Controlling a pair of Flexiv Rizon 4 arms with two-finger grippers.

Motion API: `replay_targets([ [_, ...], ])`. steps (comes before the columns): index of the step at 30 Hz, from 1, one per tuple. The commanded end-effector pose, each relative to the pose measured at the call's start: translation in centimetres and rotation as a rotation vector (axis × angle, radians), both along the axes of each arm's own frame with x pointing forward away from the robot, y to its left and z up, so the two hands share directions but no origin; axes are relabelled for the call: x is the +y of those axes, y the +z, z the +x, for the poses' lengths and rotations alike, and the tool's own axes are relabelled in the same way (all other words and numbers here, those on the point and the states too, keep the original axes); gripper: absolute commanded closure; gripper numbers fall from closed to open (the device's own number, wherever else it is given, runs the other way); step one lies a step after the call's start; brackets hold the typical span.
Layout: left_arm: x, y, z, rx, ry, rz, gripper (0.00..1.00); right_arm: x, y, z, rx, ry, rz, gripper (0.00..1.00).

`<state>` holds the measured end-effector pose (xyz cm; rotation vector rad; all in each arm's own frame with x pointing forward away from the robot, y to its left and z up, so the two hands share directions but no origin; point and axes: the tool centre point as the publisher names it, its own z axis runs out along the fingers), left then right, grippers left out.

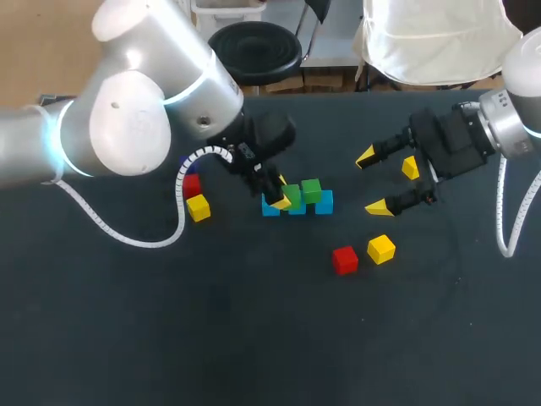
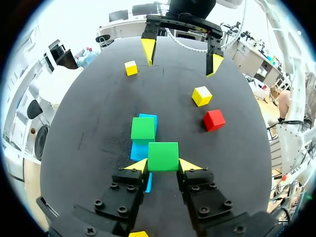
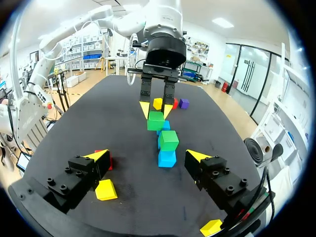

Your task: Place the blue cubes, place green cubes on the blue cubes, place the yellow cubes on the green cubes, then place the red cubes on the yellow cubes, and place purple cube on the red cubes.

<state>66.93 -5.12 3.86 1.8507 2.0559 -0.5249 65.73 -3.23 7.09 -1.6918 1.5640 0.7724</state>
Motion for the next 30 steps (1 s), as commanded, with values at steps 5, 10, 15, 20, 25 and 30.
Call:
replay_targets([
  [5,0.3,-0.6,0.8,0.004,0.001,-0.003,1.00,0.0,0.0,-0.1,-0.002,-0.001,0.002,0.00],
  [10,0.3,-0.8,1.2,0.013,0.005,-0.005,1.00,0.0,0.0,-0.1,-0.002,-0.001,0.002,0.00],
  [15,0.3,-0.9,1.6,0.009,0.013,-0.007,1.00,0.0,0.0,-0.1,-0.002,-0.001,0.002,0.00],
  [20,0.4,-1.0,2.0,0.008,0.017,-0.008,1.00,0.0,0.0,-0.1,-0.002,-0.001,0.002,0.00],
  [25,0.4,-1.0,2.0,0.008,0.015,-0.011,1.00,0.0,0.0,-0.1,-0.002,-0.001,0.002,0.00],
  [30,0.4,-1.4,2.1,0.019,0.012,-0.015,1.00,0.0,0.0,-0.1,-0.002,-0.001,0.002,0.00],
])
